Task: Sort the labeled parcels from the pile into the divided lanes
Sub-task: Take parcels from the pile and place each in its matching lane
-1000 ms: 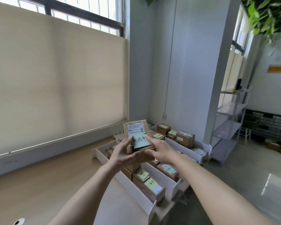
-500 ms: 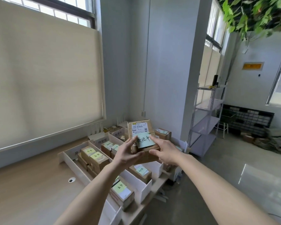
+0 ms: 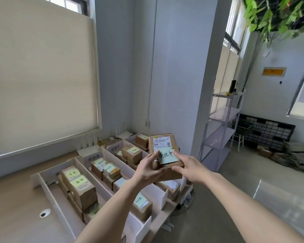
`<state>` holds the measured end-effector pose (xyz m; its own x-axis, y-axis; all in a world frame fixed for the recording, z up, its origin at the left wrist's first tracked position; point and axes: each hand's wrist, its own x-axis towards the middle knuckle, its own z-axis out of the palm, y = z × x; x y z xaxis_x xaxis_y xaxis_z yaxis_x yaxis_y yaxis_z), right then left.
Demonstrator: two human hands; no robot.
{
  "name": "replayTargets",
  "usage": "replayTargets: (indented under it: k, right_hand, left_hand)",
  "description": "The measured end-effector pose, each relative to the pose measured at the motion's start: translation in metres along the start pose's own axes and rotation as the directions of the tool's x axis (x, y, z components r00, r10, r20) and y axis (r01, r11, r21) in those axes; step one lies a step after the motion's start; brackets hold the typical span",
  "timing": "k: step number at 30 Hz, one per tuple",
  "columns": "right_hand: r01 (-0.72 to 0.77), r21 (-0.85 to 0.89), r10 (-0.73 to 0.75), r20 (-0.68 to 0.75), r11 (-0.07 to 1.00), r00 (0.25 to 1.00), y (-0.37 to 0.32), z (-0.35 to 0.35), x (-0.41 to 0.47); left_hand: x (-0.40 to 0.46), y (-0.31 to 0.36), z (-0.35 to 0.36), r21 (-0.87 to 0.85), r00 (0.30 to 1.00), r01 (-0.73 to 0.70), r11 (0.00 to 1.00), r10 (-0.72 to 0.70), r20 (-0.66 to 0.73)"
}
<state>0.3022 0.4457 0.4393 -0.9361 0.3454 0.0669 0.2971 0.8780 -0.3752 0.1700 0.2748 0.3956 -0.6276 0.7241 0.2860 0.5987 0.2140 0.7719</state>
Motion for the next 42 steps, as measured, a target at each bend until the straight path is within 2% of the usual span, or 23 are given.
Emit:
replayTargets:
  k: [12,22,27,33,42]
  right_hand:
    - [0.045,0.011,-0.046,0.068,0.999,0.997,0.053,-0.002,0.185]
    - [0.129,-0.032,-0.124,0.109,0.991,0.986,0.068,0.019,0.279]
    - [0.181,0.017,-0.182,0.145,0.983,0.973,0.074,0.021,0.332]
    - [0.268,0.076,-0.278,0.18,0.96,0.944,0.098,0.022,0.409]
    - [0.405,0.105,-0.417,0.298,0.908,0.859,0.167,0.038,0.496]
  left_hand:
    - [0.163,-0.071,0.004,0.0,0.997,0.066,0.998,-0.066,-0.031]
    - [0.222,-0.116,-0.008,0.084,0.99,0.122,0.989,-0.116,-0.078]
    - [0.257,-0.133,-0.018,0.116,0.978,0.179,0.977,-0.164,-0.13]
    - [0.308,-0.155,-0.01,0.087,0.948,0.24,0.967,-0.215,-0.233]
    - [0.37,-0.181,0.05,0.085,0.865,0.415,0.906,-0.364,-0.346]
